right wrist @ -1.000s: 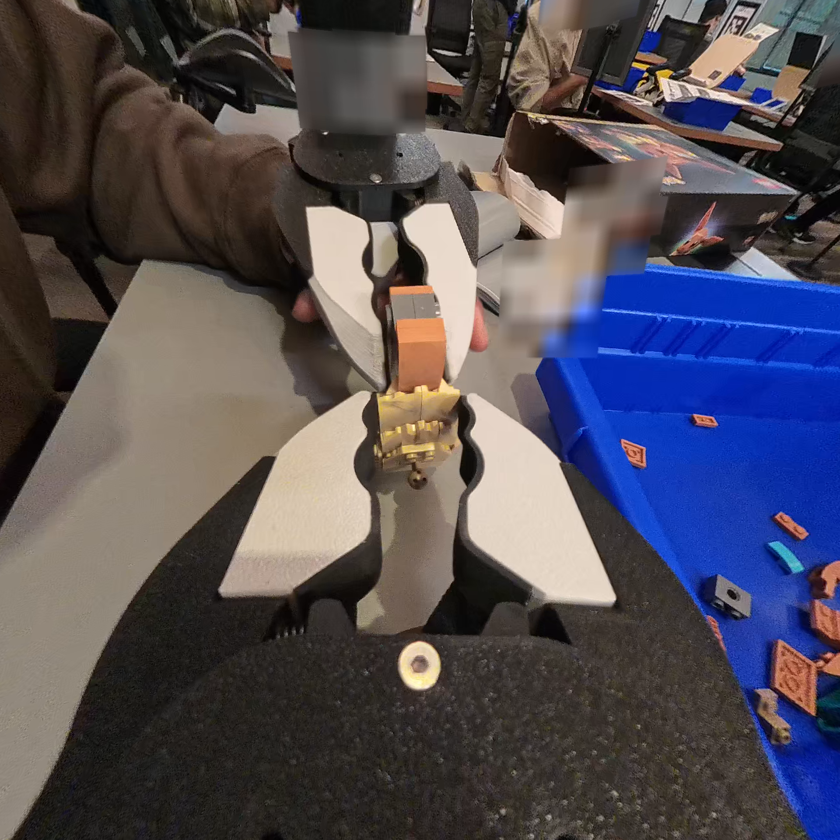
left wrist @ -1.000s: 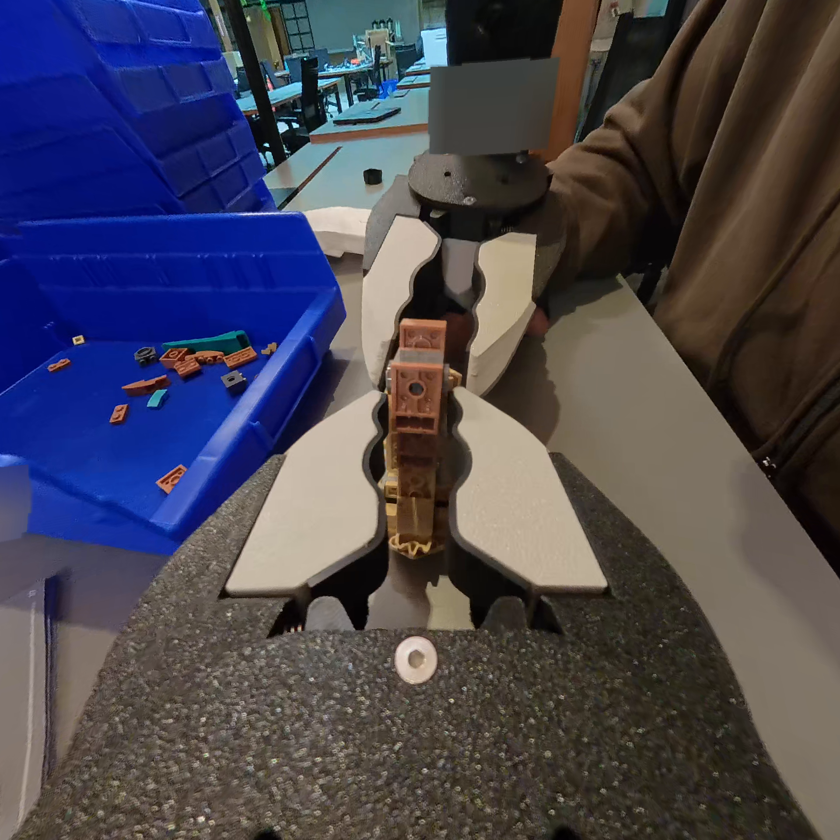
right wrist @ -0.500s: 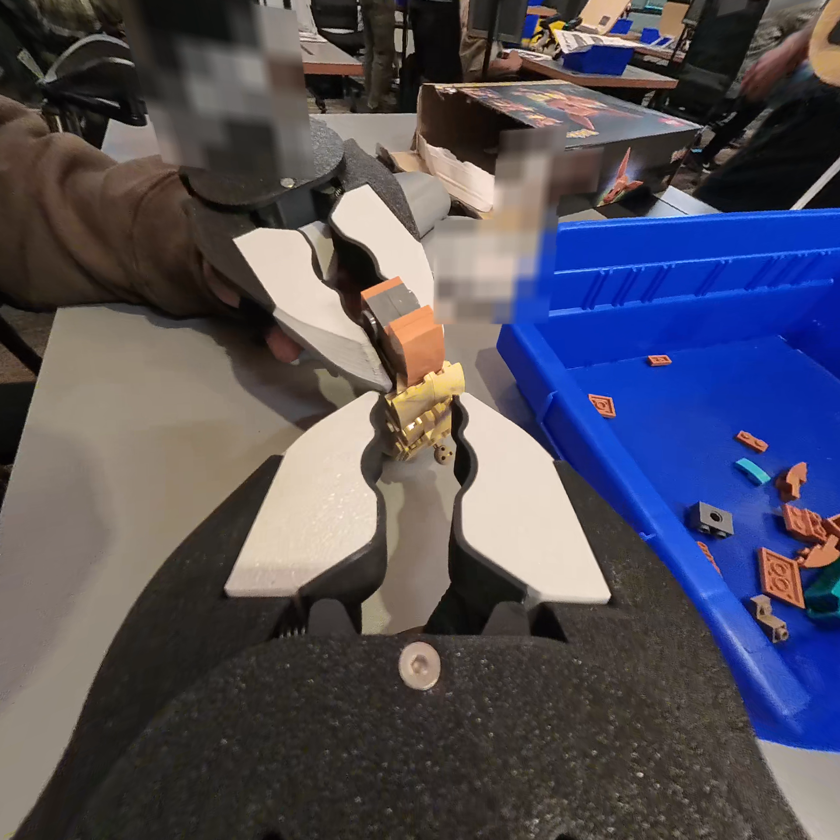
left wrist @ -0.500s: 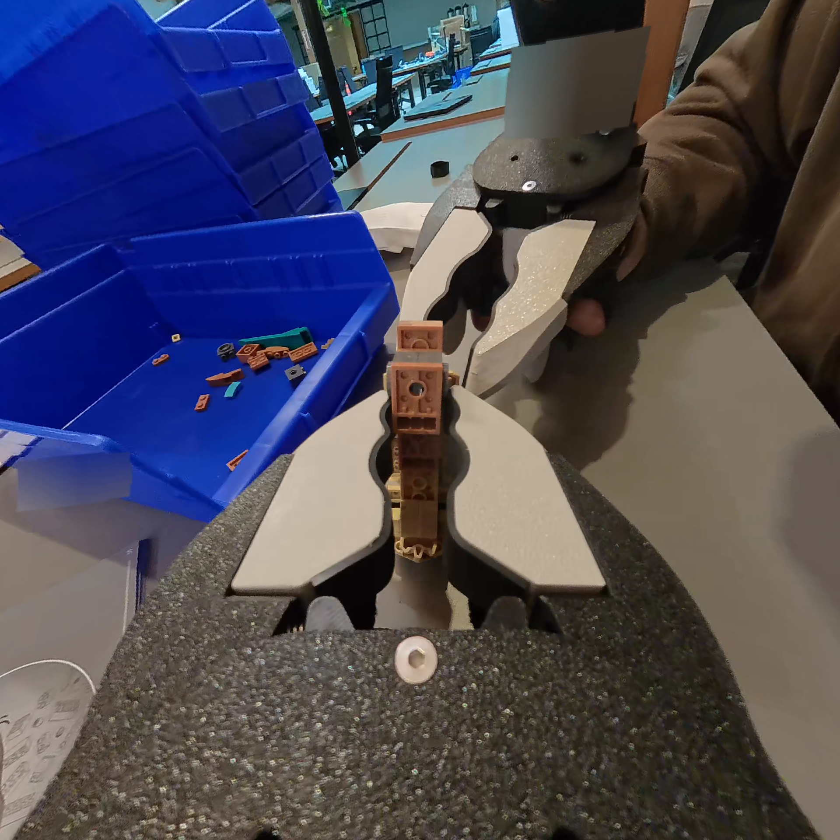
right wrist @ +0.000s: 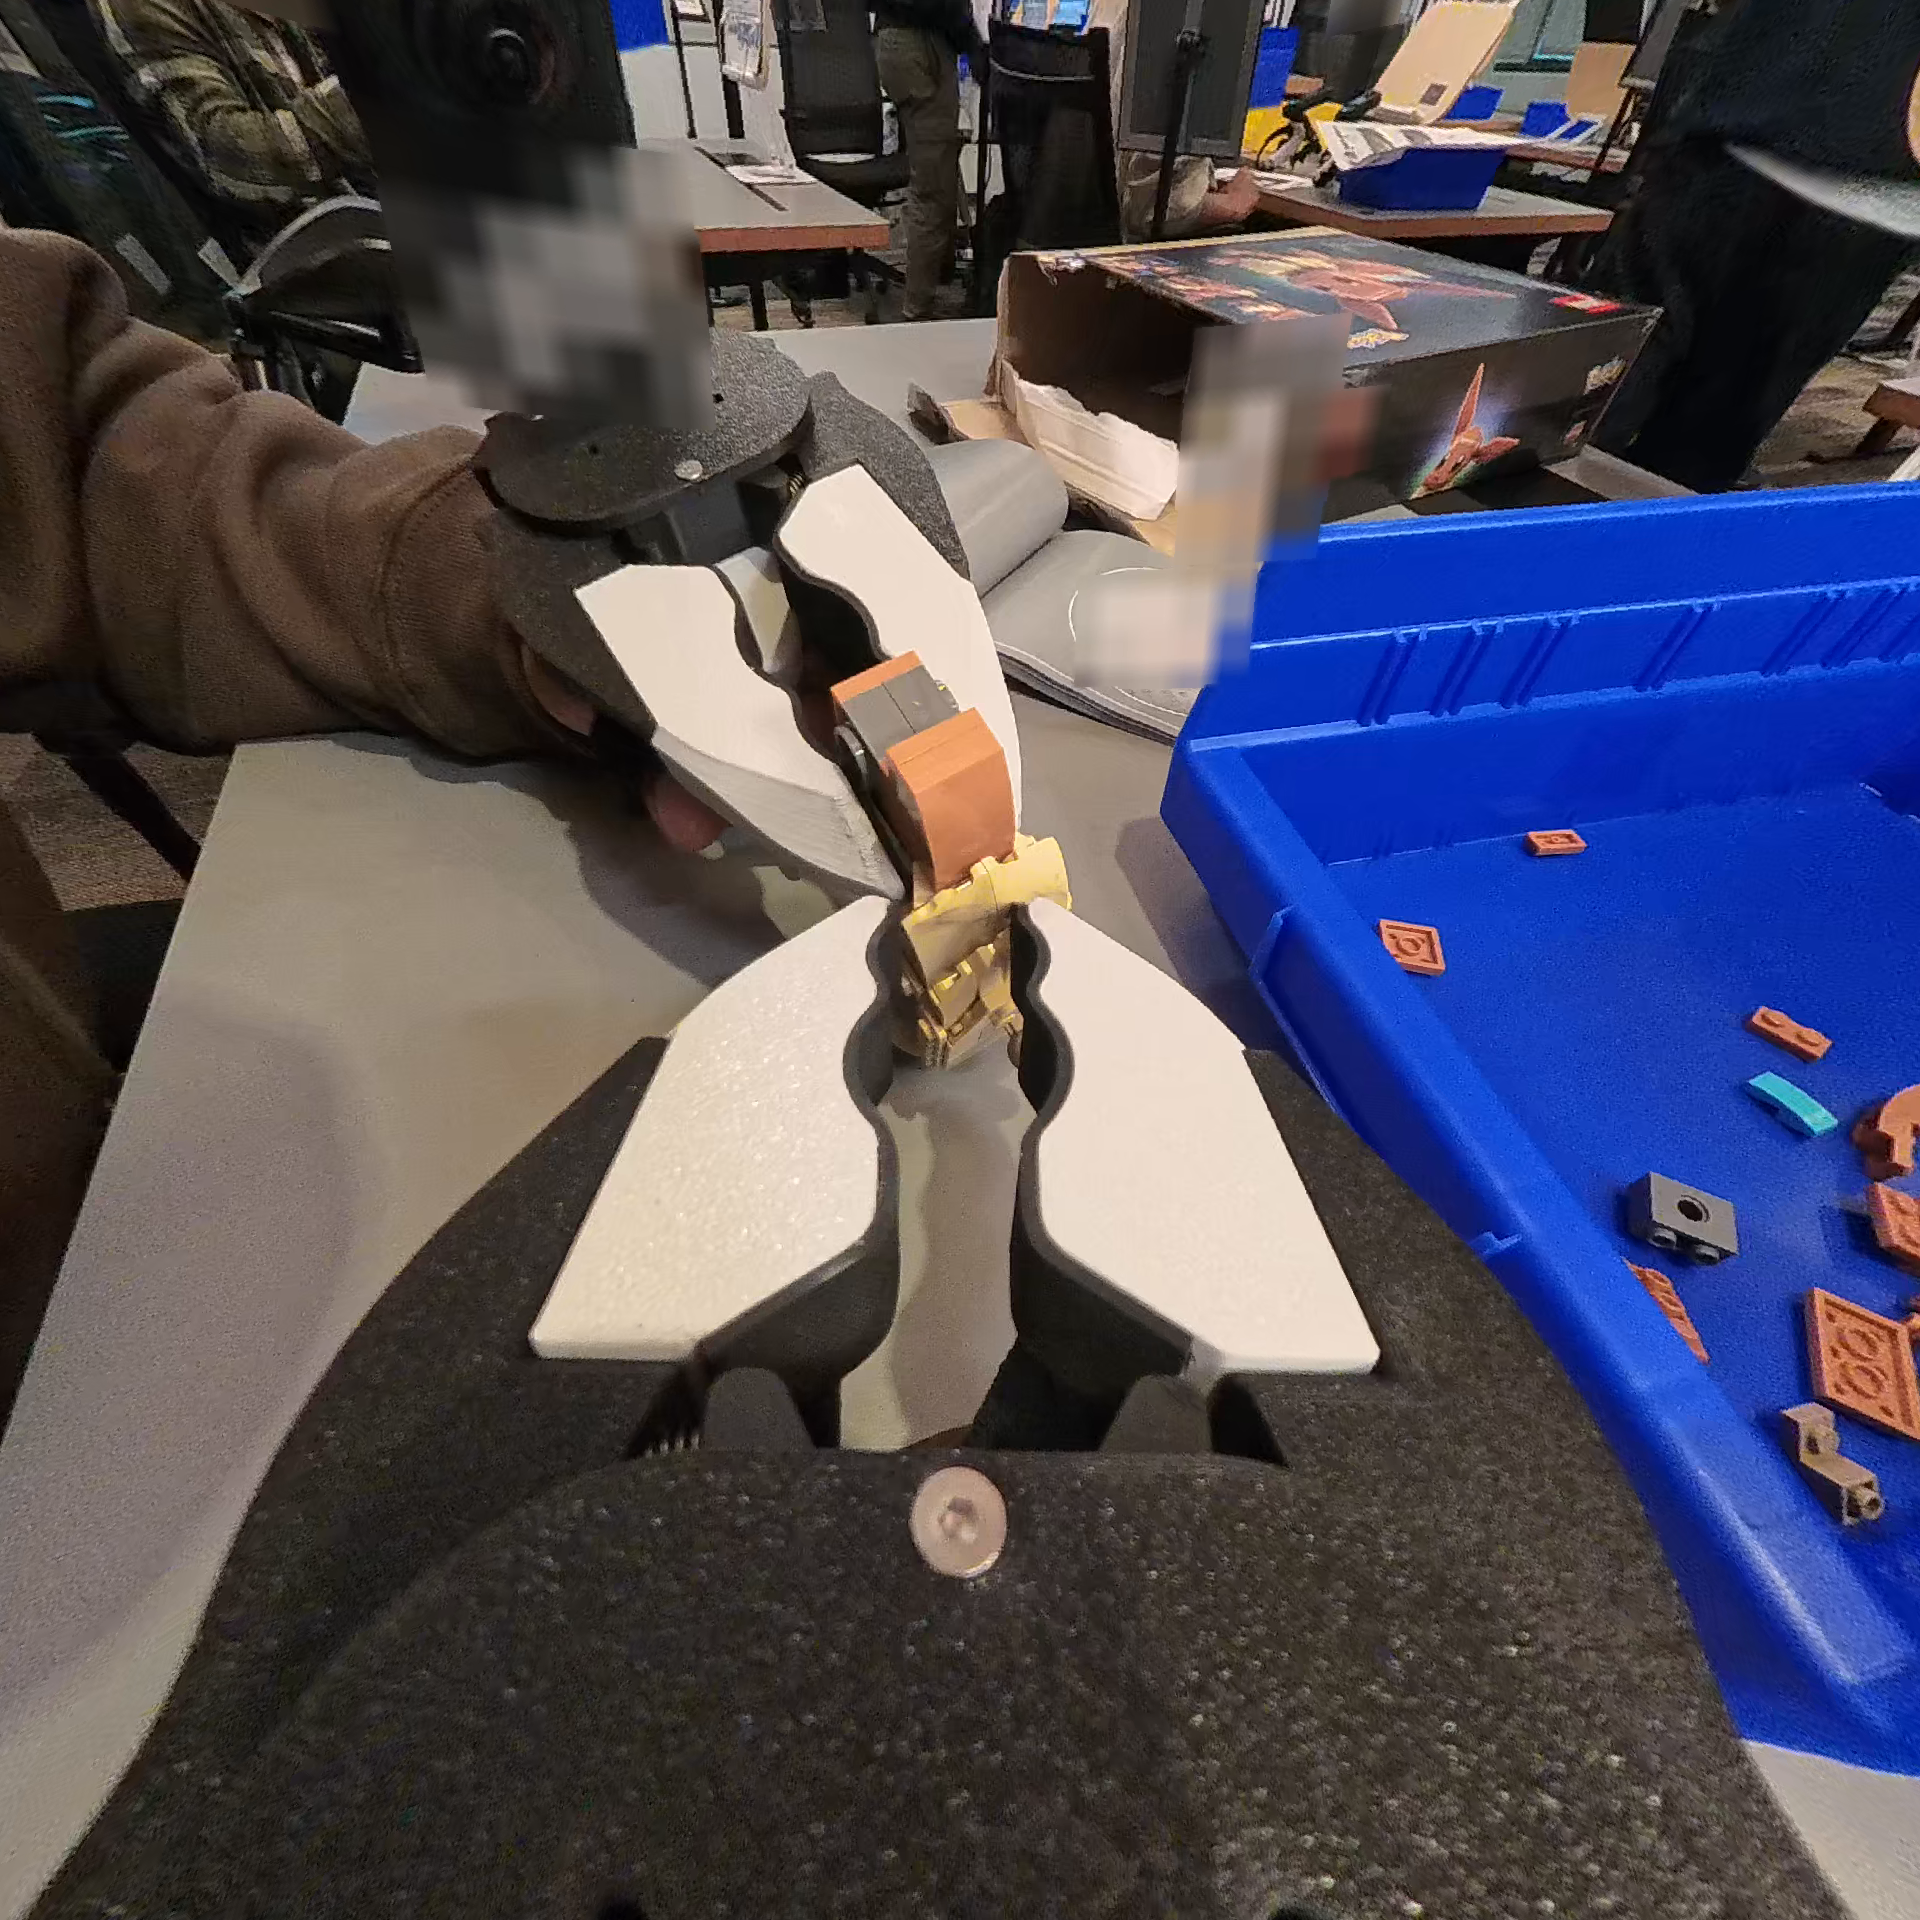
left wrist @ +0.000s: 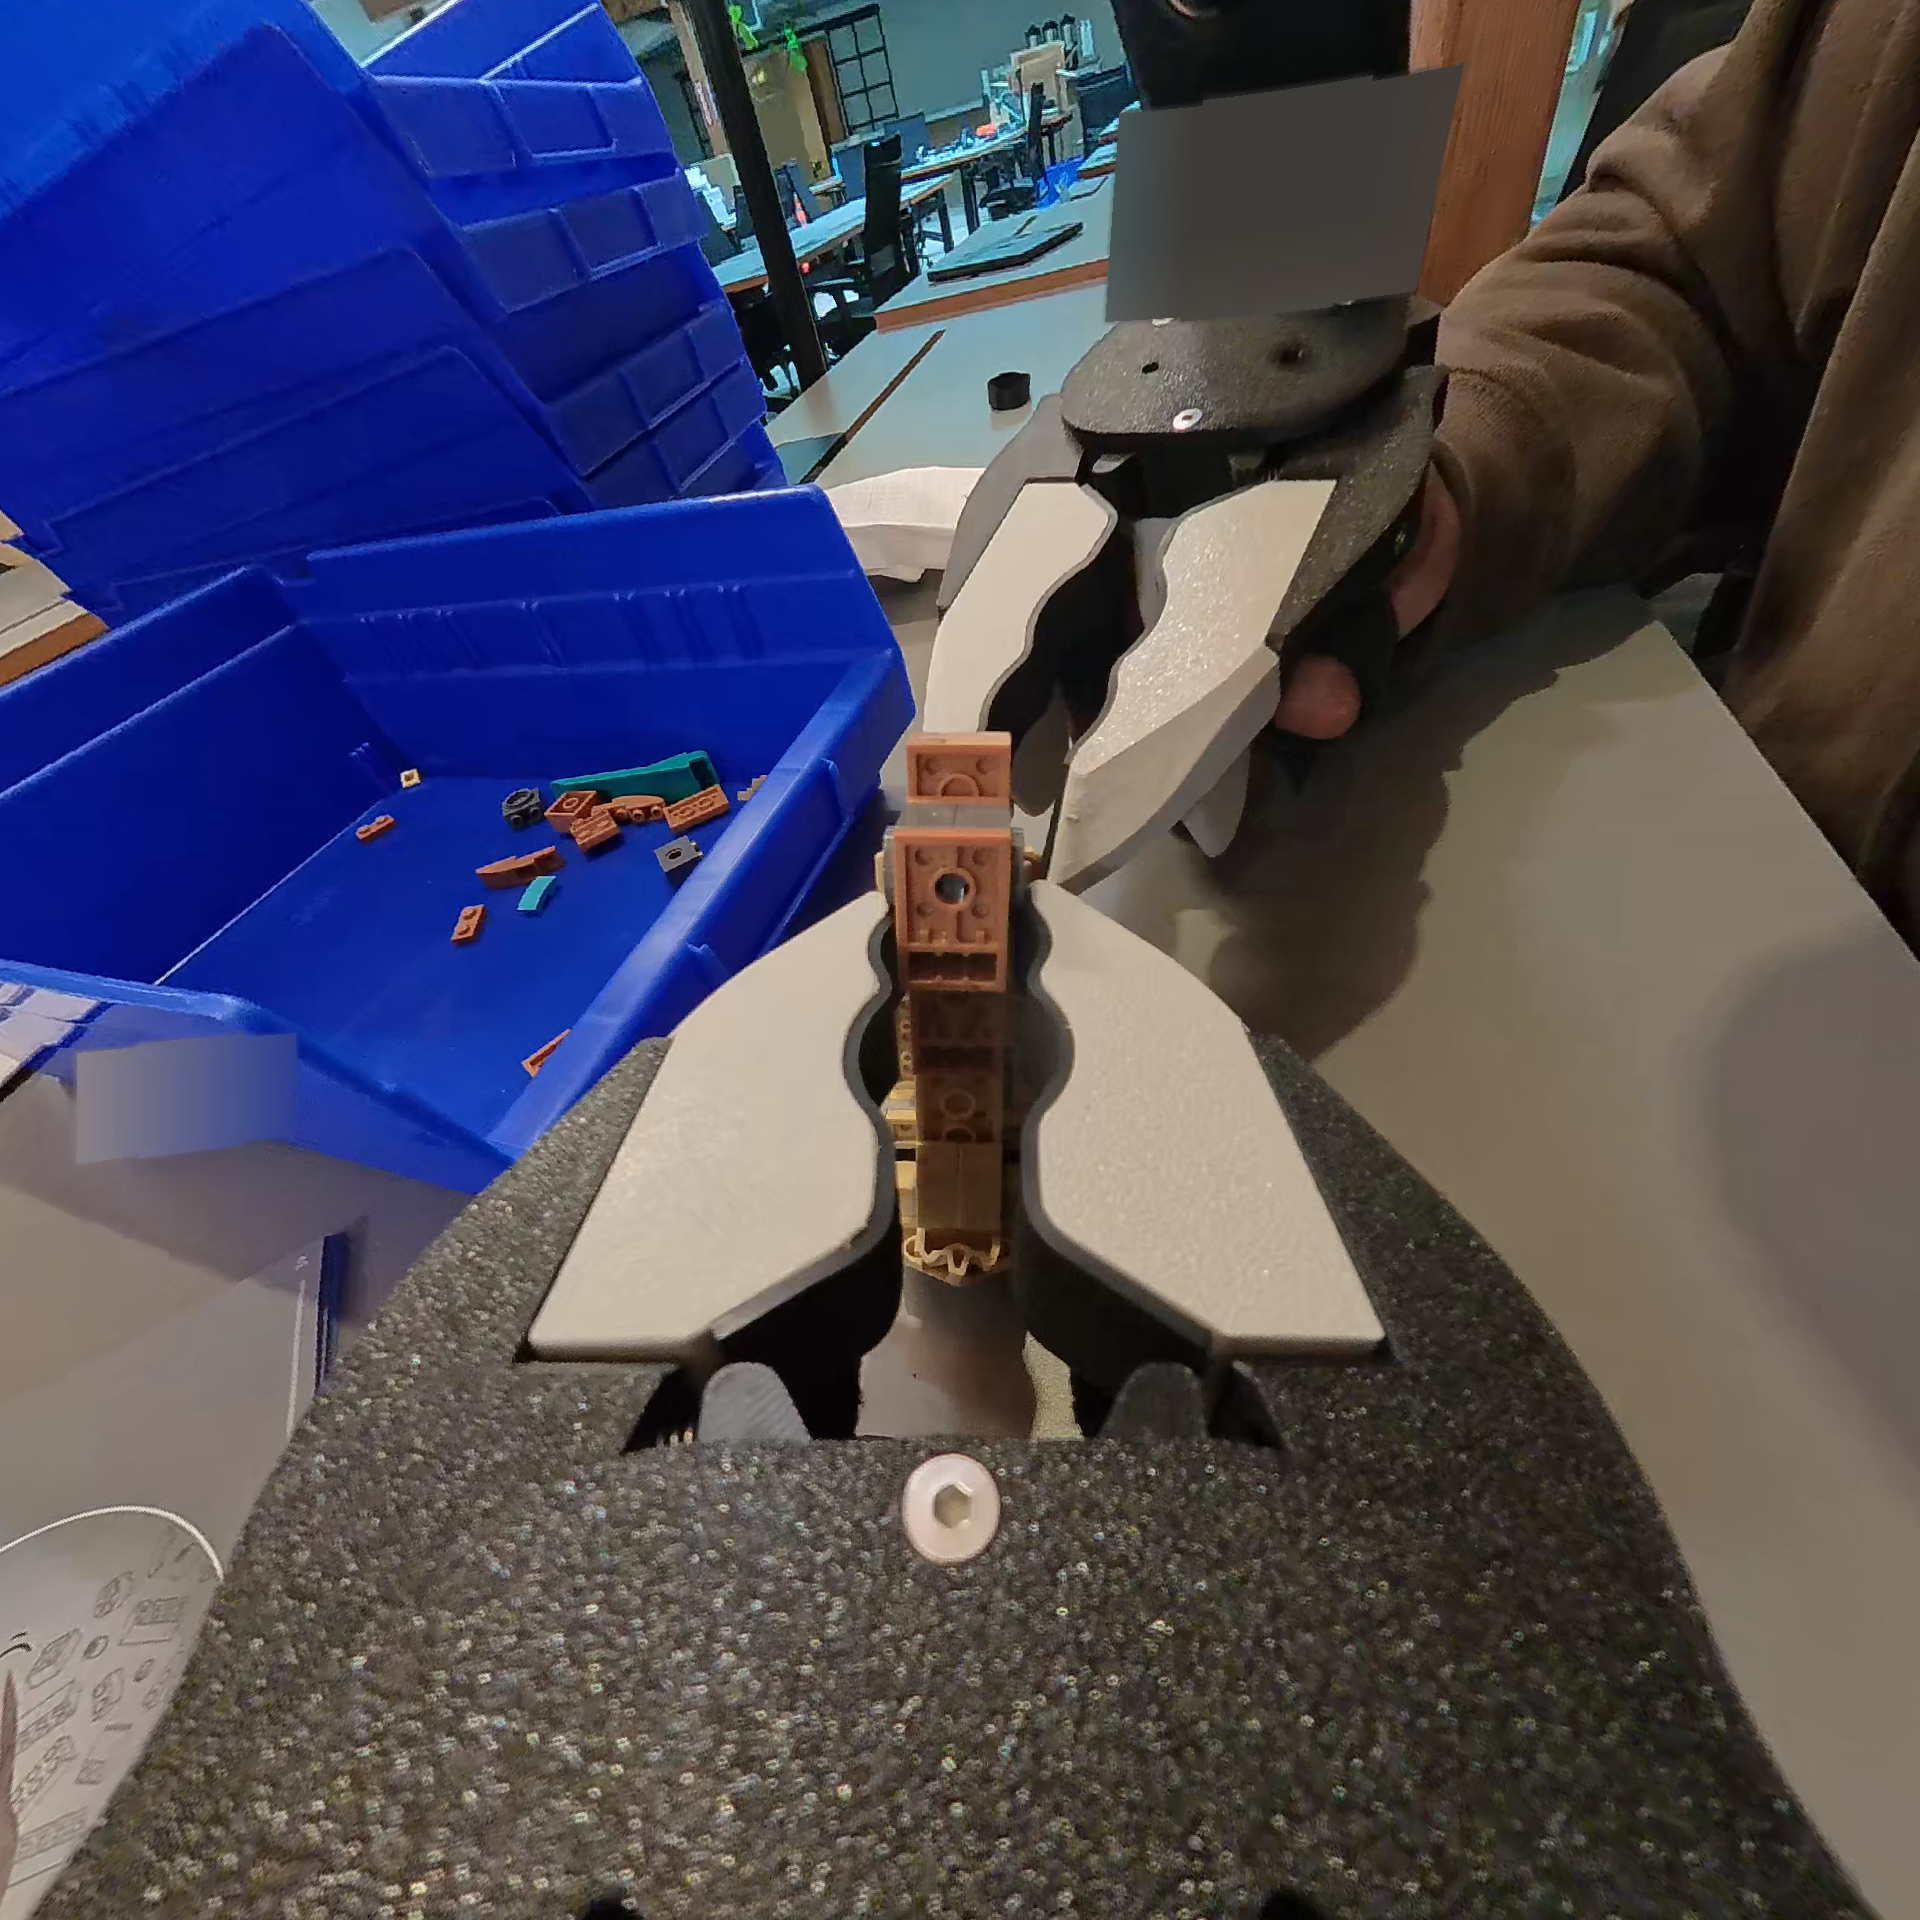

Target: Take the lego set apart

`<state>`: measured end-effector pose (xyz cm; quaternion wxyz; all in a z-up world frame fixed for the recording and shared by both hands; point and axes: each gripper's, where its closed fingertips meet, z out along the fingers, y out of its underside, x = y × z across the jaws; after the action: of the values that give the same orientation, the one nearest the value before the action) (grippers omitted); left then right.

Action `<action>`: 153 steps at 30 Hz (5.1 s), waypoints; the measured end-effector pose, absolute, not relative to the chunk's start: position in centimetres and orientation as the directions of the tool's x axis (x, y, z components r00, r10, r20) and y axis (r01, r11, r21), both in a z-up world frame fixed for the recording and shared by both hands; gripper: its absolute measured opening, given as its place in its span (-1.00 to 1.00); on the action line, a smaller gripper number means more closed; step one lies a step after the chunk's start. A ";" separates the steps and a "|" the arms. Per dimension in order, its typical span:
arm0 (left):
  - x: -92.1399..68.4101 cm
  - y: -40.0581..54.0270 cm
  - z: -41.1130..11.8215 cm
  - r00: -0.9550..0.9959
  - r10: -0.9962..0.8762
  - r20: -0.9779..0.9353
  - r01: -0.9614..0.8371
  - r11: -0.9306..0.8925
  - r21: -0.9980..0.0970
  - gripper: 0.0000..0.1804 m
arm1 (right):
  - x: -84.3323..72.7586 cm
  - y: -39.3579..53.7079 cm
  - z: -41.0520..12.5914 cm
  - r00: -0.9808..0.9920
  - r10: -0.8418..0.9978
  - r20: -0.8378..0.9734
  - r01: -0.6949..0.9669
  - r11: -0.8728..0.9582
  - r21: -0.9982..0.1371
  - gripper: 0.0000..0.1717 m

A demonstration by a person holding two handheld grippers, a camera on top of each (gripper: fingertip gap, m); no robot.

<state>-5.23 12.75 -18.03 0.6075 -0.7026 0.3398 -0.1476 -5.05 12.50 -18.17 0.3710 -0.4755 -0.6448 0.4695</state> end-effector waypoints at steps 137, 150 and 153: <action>-9.1 10.6 -20.3 0.584 -0.793 -0.171 -0.465 -0.155 -0.872 -0.80 | -0.4 17.6 -21.5 -0.529 0.812 0.248 0.300 0.452 -0.840 -0.62; -10.5 9.6 -25.2 0.556 -0.813 -0.175 -0.668 -0.311 -0.676 -0.75 | -0.6 18.0 -21.9 -0.514 0.814 0.271 0.315 0.473 -0.823 -0.62; -10.8 9.1 -25.3 0.551 -0.817 -0.168 -0.687 -0.331 -0.647 -0.69 | -0.6 18.0 -21.8 -0.511 0.814 0.276 0.313 0.475 -0.823 -0.62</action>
<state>-10.79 9.06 -25.26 0.3452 -0.8103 0.4641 -0.0941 -0.60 18.00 -21.84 0.3415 -0.3577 -0.7878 0.3671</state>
